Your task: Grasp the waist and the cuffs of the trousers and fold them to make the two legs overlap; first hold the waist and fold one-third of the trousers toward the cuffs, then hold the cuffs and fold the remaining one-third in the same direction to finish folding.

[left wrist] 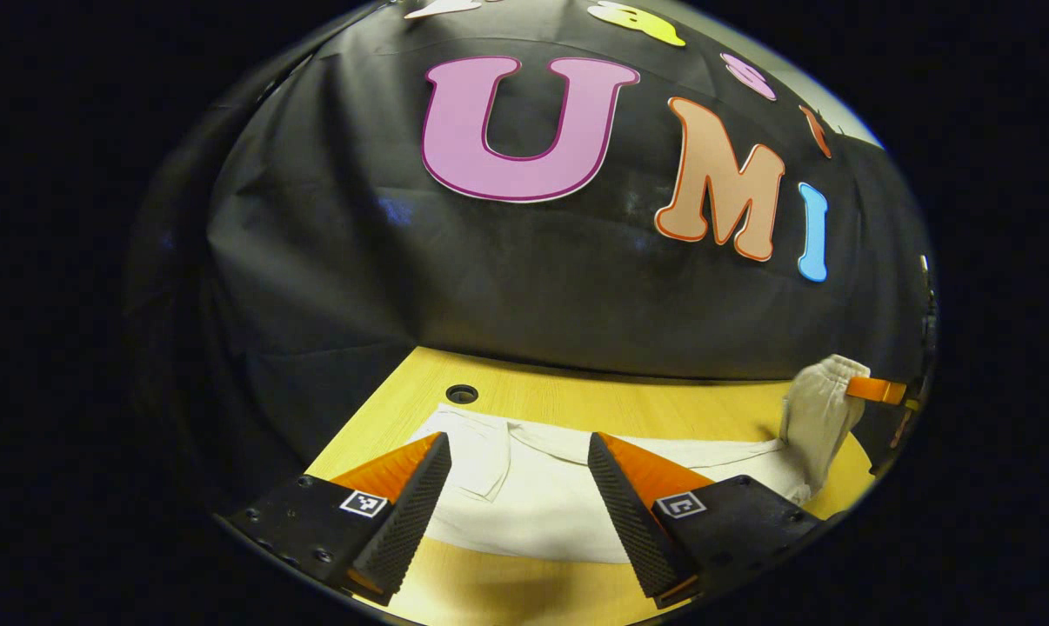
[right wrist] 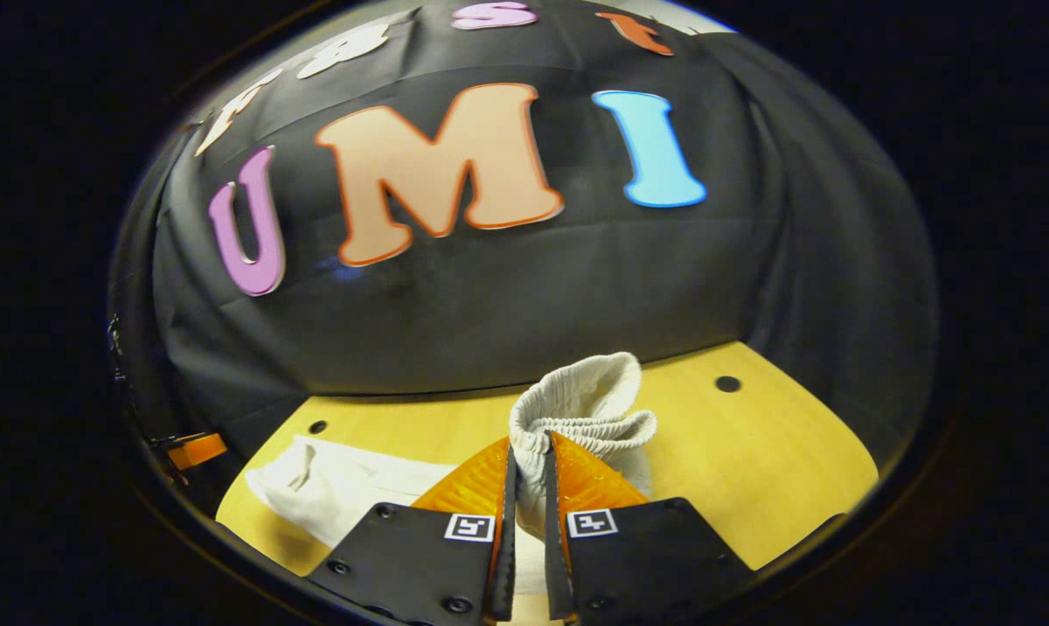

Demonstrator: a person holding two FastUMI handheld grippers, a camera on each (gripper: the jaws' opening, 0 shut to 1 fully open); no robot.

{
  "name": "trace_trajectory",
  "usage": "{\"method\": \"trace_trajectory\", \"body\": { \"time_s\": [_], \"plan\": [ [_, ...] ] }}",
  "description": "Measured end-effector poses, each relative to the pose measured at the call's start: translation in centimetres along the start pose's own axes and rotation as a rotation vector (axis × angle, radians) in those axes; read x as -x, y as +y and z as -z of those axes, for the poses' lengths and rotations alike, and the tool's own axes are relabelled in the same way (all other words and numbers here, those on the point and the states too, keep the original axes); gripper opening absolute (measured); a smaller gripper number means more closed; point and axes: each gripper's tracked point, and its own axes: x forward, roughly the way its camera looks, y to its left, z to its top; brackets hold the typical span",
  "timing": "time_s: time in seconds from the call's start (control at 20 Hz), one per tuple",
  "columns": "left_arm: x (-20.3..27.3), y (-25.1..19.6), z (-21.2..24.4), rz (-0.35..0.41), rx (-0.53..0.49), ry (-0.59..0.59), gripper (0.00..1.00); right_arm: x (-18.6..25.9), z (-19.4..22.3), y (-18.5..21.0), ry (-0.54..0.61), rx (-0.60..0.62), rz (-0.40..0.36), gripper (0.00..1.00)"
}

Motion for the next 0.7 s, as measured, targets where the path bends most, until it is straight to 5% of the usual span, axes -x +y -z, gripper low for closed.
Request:
{"method": "trace_trajectory", "body": {
  "time_s": [0.2, 0.5, 0.6, 0.65, 0.7],
  "plan": [
    [-0.4, 2.7, 0.9, 0.0, 0.031, 0.007, 0.95, -2.2, 5.4, 8.2, 0.077, 0.099, -0.102, 0.16],
    [-1.3, 8.1, 4.3, -0.036, 0.041, 0.067, 0.96, -4.6, 14.7, 11.8, 0.262, 0.185, -0.134, 0.17],
    [-1.8, 9.7, 5.7, -0.047, 0.033, 0.1, 0.96, -4.5, 14.3, 11.4, 0.295, 0.155, -0.152, 0.25],
    [-2.0, 10.4, 6.3, -0.052, 0.027, 0.115, 0.96, -4.5, 14.0, 11.0, 0.301, 0.144, -0.159, 0.47],
    [-2.4, 11.1, 7.0, -0.058, 0.02, 0.13, 0.96, -4.3, 13.4, 10.7, 0.3, 0.14, -0.159, 0.57]
  ]
}}
